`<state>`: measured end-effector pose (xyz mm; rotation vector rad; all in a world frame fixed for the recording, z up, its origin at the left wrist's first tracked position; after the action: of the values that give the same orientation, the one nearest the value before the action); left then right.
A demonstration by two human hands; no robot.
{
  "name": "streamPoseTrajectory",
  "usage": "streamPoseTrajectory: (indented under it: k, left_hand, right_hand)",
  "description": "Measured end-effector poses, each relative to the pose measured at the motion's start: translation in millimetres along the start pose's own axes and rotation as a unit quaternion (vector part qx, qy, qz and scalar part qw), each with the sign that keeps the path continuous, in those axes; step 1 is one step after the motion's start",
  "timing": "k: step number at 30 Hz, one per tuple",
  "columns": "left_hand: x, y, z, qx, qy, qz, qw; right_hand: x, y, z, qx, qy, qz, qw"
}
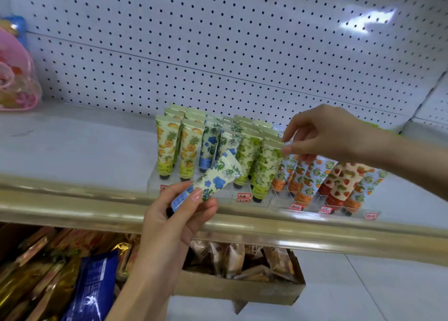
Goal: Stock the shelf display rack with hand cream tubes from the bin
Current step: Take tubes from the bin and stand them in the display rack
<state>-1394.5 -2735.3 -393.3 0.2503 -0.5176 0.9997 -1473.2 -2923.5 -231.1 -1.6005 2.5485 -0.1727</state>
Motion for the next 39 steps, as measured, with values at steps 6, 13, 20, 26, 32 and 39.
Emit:
streamPoseTrajectory:
  k: [6, 13, 20, 26, 32, 39]
  left_hand:
    - [-4.8, 2.5, 3.4, -0.005, -0.038, 0.002, 0.999]
    - [2.3, 3.1, 5.3, -0.033, -0.071, 0.066, 0.995]
    - [60.7, 21.8, -0.4, 0.048, -0.562, 0.375, 0.736]
    - [47.3, 2.1, -22.0, 0.037, -0.711, 0.284, 0.643]
    - [40.7, -7.5, -30.2, 0.029, -0.739, 0.253, 0.624]
    - [41.4, -8.1, -29.2, 0.027, -0.734, 0.247, 0.631]
  right_hand:
    - [-47.5, 21.2, -9.0, 0.019, -0.153, -0.072, 0.985]
    - [-84.5, 23.8, 27.0, -0.084, -0.236, -0.102, 0.963]
    - [-89.6, 5.9, -3.1, 0.061, -0.052, -0.104, 0.991]
    - [-97.0, -20.7, -0.7, 0.103, 0.053, -0.090, 0.989]
    - [-96.4, -34.6, 5.1, 0.104, 0.060, -0.059, 0.991]
    - [-97.2, -41.2, 12.5, 0.103, 0.064, -0.058, 0.991]
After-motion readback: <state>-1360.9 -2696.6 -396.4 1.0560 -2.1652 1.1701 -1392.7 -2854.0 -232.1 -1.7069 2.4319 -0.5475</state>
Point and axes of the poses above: each hand's wrist, its own y-axis away from the middle knuckle, its own z-axis out of the palm, x = y × z, the point moved 8 cm from there along -y, towards the middle knuckle, and after that the axes turned 11 degrees about y, right-handed, at the moved point
